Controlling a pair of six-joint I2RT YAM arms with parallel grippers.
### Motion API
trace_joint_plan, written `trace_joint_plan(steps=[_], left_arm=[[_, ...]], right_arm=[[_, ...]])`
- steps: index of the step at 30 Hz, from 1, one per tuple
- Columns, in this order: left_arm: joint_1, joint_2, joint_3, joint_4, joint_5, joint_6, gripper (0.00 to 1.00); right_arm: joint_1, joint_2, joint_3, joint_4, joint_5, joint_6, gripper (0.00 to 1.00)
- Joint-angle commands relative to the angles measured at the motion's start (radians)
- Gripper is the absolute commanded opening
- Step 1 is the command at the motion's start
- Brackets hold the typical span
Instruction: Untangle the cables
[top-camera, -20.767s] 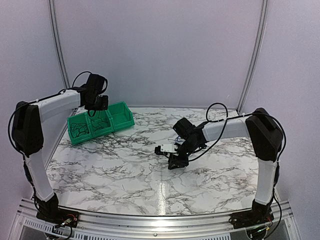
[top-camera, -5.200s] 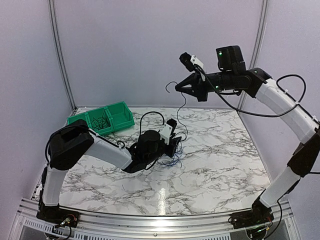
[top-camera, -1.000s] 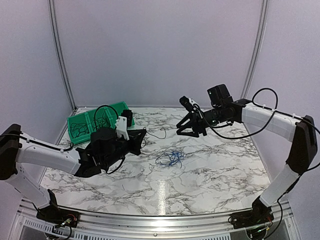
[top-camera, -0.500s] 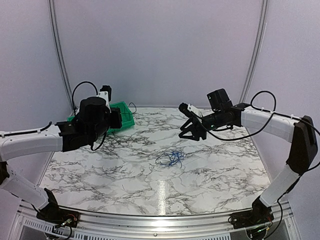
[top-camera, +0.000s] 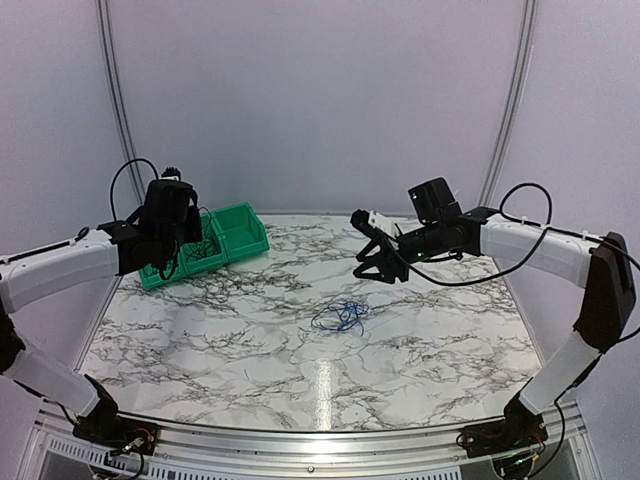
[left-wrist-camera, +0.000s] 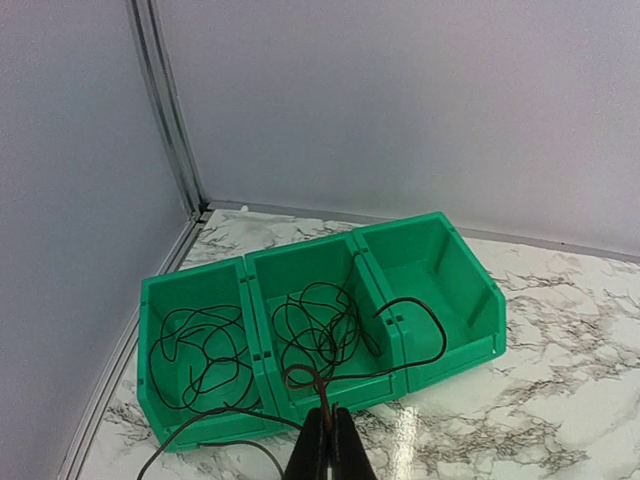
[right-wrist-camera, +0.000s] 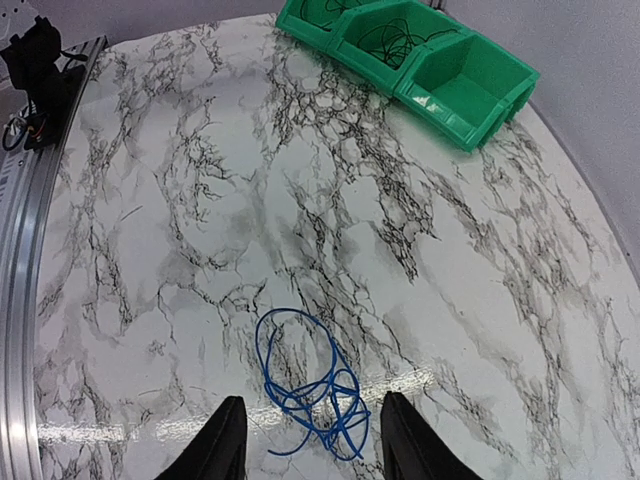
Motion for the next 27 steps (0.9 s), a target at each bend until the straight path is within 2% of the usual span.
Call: trace_joint_plan(steps=[1,11,18,27], left_arm=[[0.075,0.109,0.117,-0.095,0.016,-0.026,0.00],[0.169,0.425,0.392,-0.245,0.035,-0.047,0.00],[0.191,0.588,0.524,-0.295,0.026,-0.040,0.00],[0.224,0.755,0.666,-0.315,0.086,-0.054,0.00]], right_arm=[[0.020,-0.010,-0.002,0.008,0.032,-0.023,0.46],[0.028,0.000,-0.002,0.000,0.056,-0.040,0.46],[0.034,0.016,0.000,-0.006,0.067,-0.054,0.46],[0.049,0.047,0.003,-0.017,0.083,-0.067,0.46]])
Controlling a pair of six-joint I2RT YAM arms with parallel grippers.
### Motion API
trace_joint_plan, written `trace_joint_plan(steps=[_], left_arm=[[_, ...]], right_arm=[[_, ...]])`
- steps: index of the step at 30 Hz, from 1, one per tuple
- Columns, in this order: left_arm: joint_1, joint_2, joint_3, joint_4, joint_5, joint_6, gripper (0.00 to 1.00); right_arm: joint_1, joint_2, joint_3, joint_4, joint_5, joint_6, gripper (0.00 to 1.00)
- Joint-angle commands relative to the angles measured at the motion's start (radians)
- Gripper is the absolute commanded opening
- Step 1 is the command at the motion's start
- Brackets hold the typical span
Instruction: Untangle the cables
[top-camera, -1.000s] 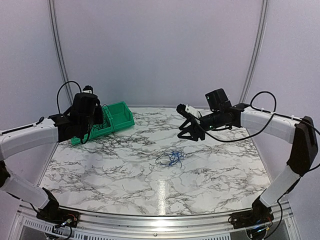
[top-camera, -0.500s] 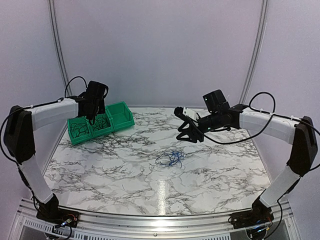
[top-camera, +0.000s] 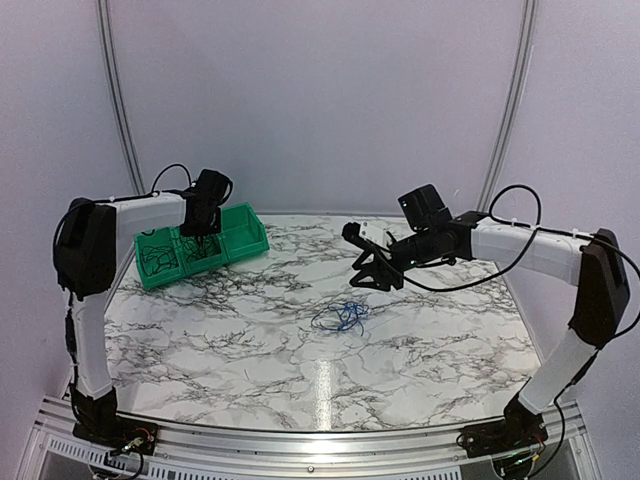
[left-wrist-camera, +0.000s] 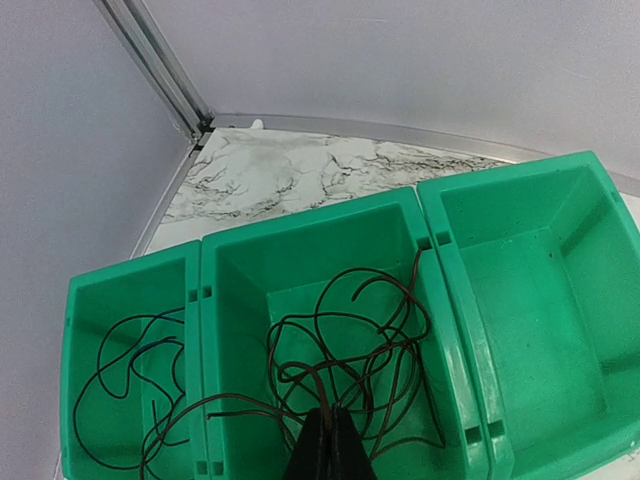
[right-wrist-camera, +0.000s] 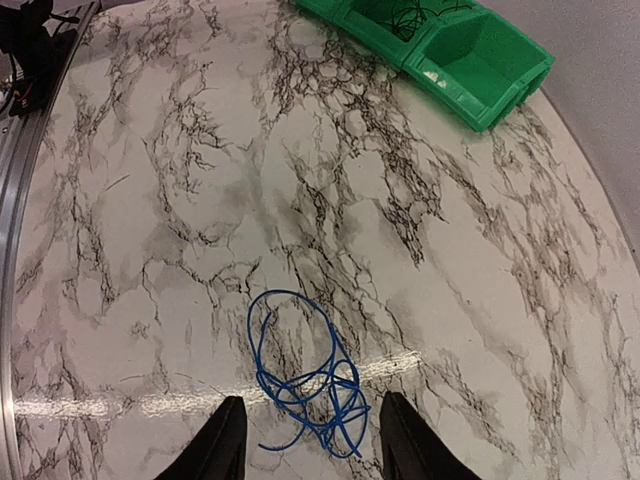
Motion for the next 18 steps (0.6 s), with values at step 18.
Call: trace_joint_plan(steps=[18], left_arm=[[0.027,0.161,0.129,0.044,0.113,-0.020,0.00]], right_arm=[[0.028,0.052,0.017,-0.031,0.046,-0.037,0.46]])
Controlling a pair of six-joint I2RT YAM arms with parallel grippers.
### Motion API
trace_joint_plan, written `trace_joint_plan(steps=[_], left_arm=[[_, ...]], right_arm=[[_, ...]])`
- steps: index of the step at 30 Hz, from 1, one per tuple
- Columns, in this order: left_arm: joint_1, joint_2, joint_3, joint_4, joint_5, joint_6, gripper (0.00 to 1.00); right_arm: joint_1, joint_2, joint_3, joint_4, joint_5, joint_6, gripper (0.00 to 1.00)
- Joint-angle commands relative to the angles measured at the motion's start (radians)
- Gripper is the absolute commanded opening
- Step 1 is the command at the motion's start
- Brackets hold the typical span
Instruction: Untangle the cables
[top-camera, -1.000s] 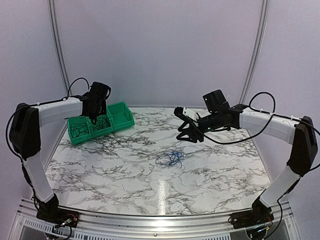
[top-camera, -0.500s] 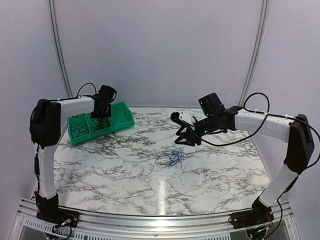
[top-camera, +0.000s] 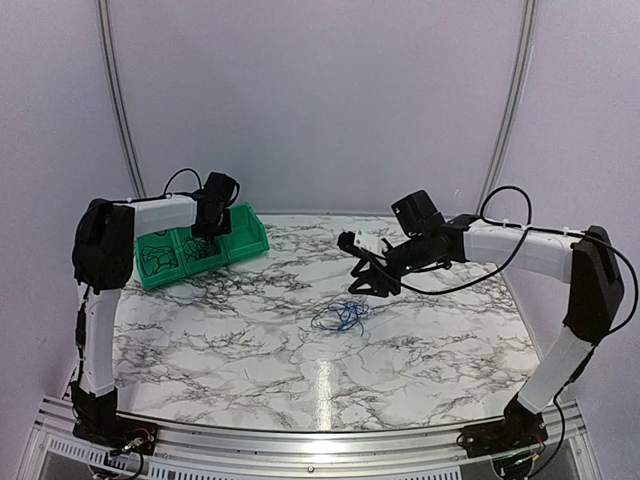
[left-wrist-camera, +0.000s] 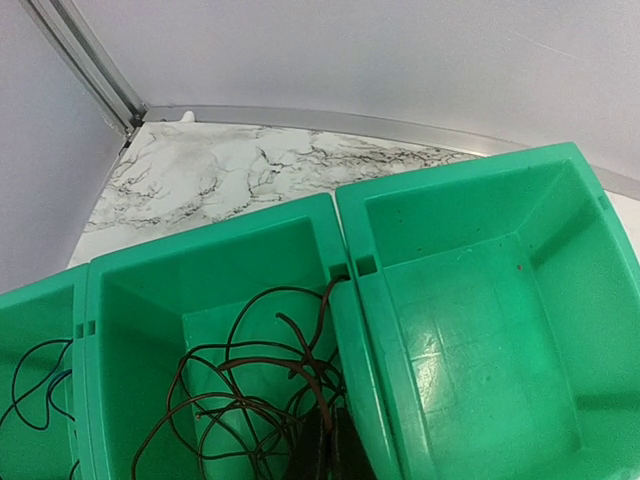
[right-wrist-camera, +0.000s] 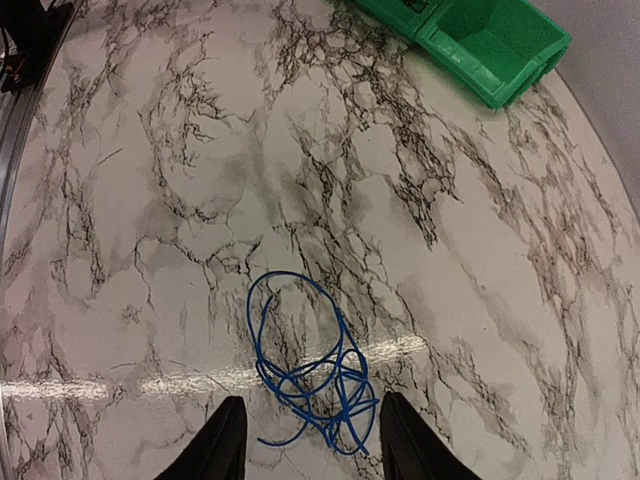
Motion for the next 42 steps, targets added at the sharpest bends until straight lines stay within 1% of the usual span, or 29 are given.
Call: trace_joint_plan(steps=[1,8,14,15,17,18,19,20,22,23,24,27,29,33,36,37,39,41,42], left_arm=[[0.015,-0.016,-0.044,0.033,0.009,-0.014,0.00],[0.023,-0.062,-0.118,0.048,0.012,-0.013,0.00],[0.024,-0.131,-0.140,0.048,0.028,0.033,0.00],[0.025,-0.145,-0.144,0.048,0.029,0.041,0.03],[0.024,-0.176,-0.153,0.048,0.029,0.054,0.12],[0.024,-0.191,-0.160,0.048,0.031,0.065,0.21],[0.024,-0.210,-0.168,0.047,0.040,0.079,0.31],[0.024,-0.228,-0.178,0.046,0.046,0.092,0.43],[0.024,-0.265,-0.205,0.045,0.034,0.100,0.74],[0.024,-0.282,-0.220,0.045,0.029,0.105,0.94],[0.024,-0.306,-0.232,0.044,0.025,0.107,0.98],[0.025,-0.349,-0.261,0.016,0.018,0.093,0.99],[0.025,-0.371,-0.257,-0.037,0.049,0.100,0.99],[0.024,-0.421,-0.247,-0.138,0.162,0.104,0.99],[0.009,-0.486,-0.246,-0.131,0.295,0.186,0.99],[-0.002,-0.527,-0.267,-0.097,0.354,0.228,0.99],[-0.037,-0.639,-0.380,0.055,0.491,0.330,0.99],[-0.063,-0.768,-0.543,0.274,0.612,0.390,0.99],[-0.068,-0.827,-0.619,0.398,0.670,0.389,0.99]], right_arm=[[0.011,0.010,0.018,-0.018,0.013,-0.010,0.46],[0.019,0.011,0.020,-0.021,0.017,-0.016,0.46],[0.019,0.002,0.022,-0.023,0.020,-0.016,0.46],[0.020,0.001,0.022,-0.022,0.020,-0.016,0.46],[0.020,-0.002,0.023,-0.023,0.021,-0.015,0.46],[0.019,-0.003,0.023,-0.023,0.022,-0.016,0.46],[0.020,-0.005,0.022,-0.024,0.023,-0.015,0.46],[0.019,-0.006,0.023,-0.024,0.023,-0.015,0.46],[0.019,-0.010,0.022,-0.023,0.023,-0.016,0.46],[0.020,-0.011,0.022,-0.024,0.024,-0.018,0.46],[0.020,-0.013,0.021,-0.024,0.023,-0.018,0.46],[0.020,-0.016,0.021,-0.024,0.023,-0.019,0.46],[0.020,-0.016,0.021,-0.024,0.023,-0.020,0.46],[0.020,-0.021,0.021,-0.025,0.025,-0.021,0.46],[0.019,-0.021,0.021,-0.023,0.029,-0.024,0.46],[0.019,-0.021,0.020,-0.023,0.032,-0.024,0.46],[0.019,-0.021,0.018,-0.022,0.040,-0.026,0.46],[0.019,-0.021,0.017,-0.016,0.055,-0.024,0.46],[0.018,-0.021,0.018,-0.014,0.063,-0.025,0.46]])
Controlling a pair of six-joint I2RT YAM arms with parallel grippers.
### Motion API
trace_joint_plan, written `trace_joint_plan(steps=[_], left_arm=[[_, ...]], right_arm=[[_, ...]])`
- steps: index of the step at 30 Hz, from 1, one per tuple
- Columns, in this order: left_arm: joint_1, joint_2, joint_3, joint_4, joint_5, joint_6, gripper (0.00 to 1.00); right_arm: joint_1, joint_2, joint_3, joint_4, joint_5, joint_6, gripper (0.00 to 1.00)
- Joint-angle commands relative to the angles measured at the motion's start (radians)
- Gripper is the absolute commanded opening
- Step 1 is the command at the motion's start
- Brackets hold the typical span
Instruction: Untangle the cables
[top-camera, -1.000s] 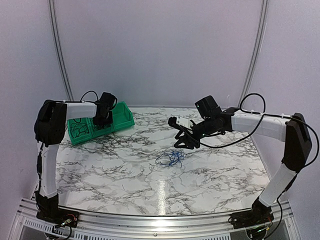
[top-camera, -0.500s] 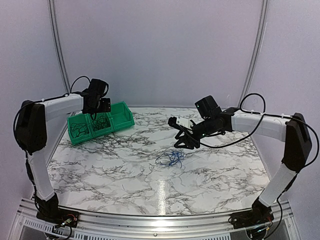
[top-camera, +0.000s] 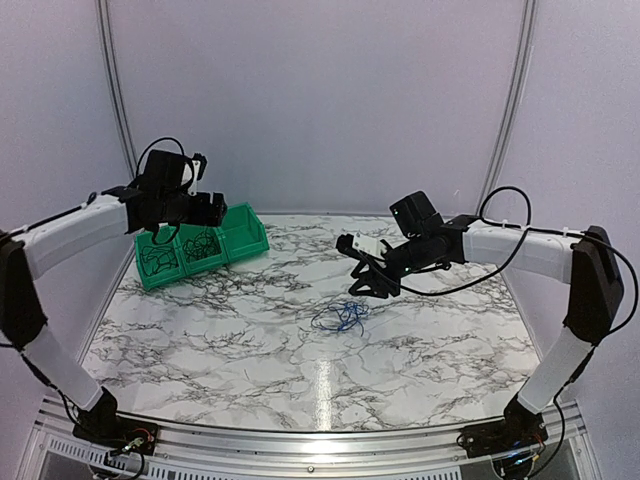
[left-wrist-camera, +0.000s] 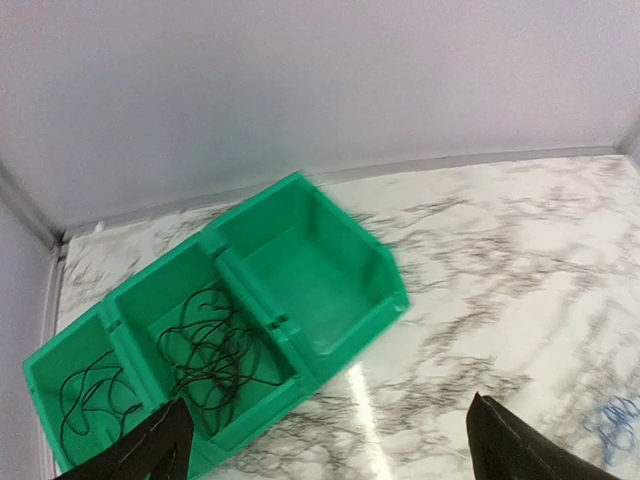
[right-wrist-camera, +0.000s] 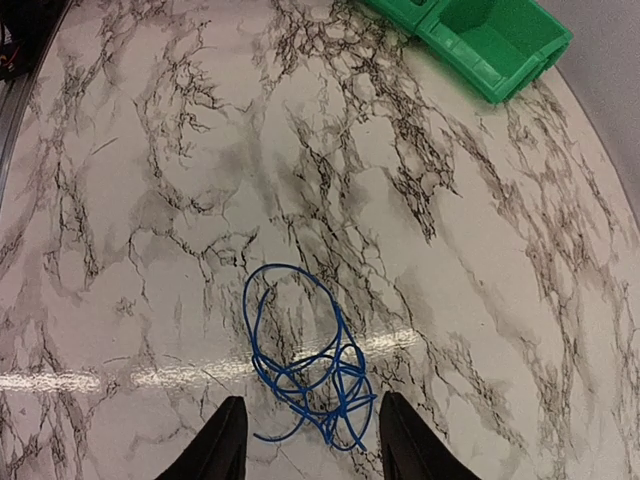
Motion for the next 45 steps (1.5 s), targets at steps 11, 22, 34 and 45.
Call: trace_joint_plan(steps=[11,22,34,45], left_arm=[[-0.162,-0.240,-0.332,0.550,0.384,0.047,0.99],[-0.288,-0.143,-0.285,0.564,0.361,-0.014,0.99],[-0.345,-0.137,-0.322,0.481,-0.111,-0.020,0.99],[-0.290,-0.210,-0.356,0.527,0.055,-0.110,0.99]], right_arm=[[-0.076,-0.014,0.030,0.016,0.057,0.046,0.46],[-0.156,-0.154,0.061,0.006,0.204,0.064,0.49],[-0.162,-0.096,0.119,-0.037,0.105,0.057,0.83],[-0.037,0.155,0.193,-0.242,0.098,-0.052,0.39]])
